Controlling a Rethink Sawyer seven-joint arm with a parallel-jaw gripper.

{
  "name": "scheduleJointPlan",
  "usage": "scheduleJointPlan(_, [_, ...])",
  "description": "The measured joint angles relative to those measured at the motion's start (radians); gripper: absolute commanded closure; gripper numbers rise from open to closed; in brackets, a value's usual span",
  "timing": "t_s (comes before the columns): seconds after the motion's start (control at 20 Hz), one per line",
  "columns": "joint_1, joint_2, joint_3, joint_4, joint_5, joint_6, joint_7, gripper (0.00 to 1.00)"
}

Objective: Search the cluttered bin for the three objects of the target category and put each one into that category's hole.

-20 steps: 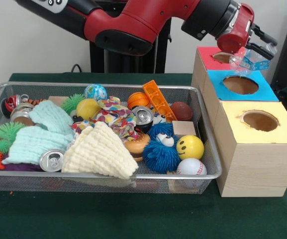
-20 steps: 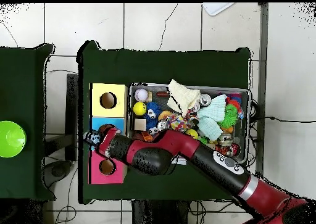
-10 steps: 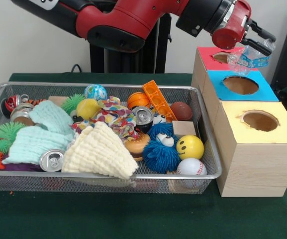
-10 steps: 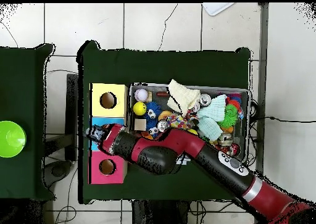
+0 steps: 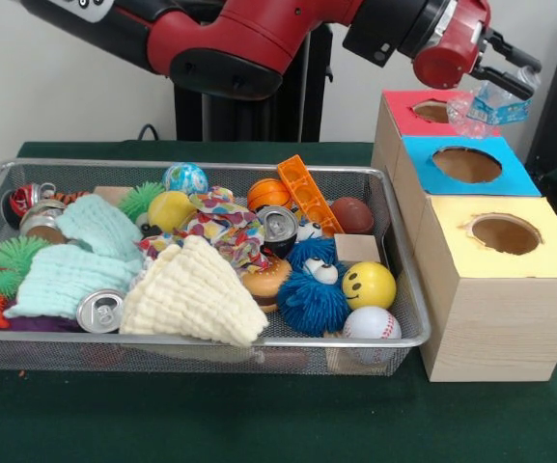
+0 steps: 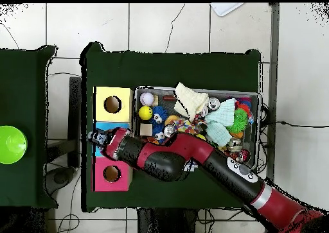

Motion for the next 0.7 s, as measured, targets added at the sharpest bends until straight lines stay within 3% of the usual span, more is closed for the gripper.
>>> scheduleJointPlan(0.7, [0.0, 0.023, 0.0, 0.0, -0.032, 0.0, 0.0, 1.0])
